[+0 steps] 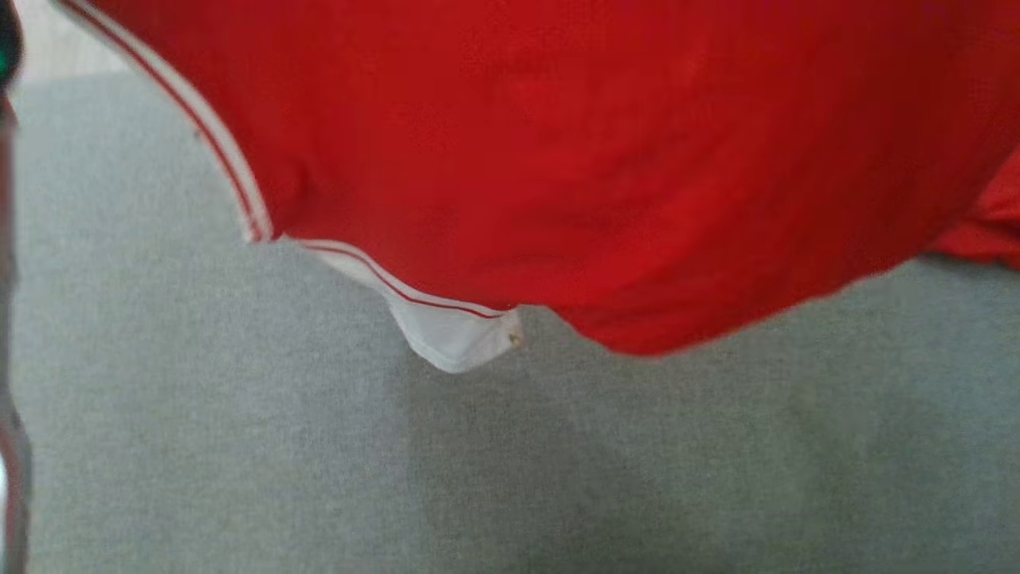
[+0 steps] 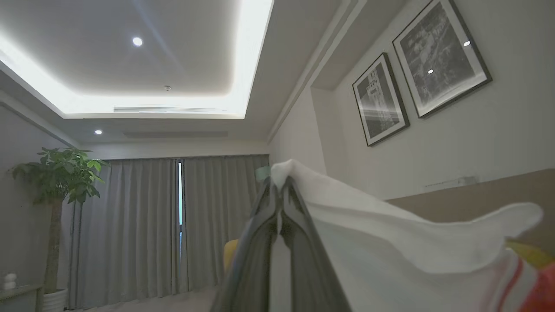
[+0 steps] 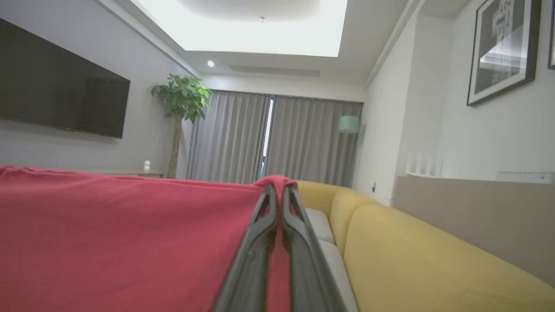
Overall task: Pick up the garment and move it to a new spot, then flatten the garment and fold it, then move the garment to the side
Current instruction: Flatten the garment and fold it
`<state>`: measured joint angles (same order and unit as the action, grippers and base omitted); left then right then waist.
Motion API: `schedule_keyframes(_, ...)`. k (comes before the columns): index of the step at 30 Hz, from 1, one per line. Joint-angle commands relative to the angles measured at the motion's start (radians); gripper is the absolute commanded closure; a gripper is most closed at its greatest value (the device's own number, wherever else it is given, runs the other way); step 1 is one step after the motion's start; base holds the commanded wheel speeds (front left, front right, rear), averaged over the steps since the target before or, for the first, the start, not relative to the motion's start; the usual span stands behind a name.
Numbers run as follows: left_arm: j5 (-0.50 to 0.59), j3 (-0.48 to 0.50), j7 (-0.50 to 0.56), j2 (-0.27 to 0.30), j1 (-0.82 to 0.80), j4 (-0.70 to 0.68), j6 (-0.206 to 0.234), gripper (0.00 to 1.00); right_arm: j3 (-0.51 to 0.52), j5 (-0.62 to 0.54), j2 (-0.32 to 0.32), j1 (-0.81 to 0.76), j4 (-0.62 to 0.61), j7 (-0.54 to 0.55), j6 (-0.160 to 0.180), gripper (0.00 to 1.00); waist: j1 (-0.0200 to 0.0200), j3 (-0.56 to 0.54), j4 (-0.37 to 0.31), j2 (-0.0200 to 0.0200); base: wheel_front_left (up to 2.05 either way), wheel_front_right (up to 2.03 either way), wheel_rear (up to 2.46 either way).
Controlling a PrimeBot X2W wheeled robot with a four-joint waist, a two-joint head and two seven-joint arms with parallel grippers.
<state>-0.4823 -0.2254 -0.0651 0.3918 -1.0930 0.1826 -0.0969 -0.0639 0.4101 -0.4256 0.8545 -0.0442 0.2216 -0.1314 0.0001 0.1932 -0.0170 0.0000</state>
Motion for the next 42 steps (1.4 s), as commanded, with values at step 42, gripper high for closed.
schedule_keyframes(42,-0.013,0.043,-0.197,-0.068,0.759,-0.126,-0.034,1.00,-0.247,0.086,-0.056,-0.213,0.591,-0.444,0.001,1.00,-0.0001,0.105,0.034,0.0000,0.00,0.00,0.00)
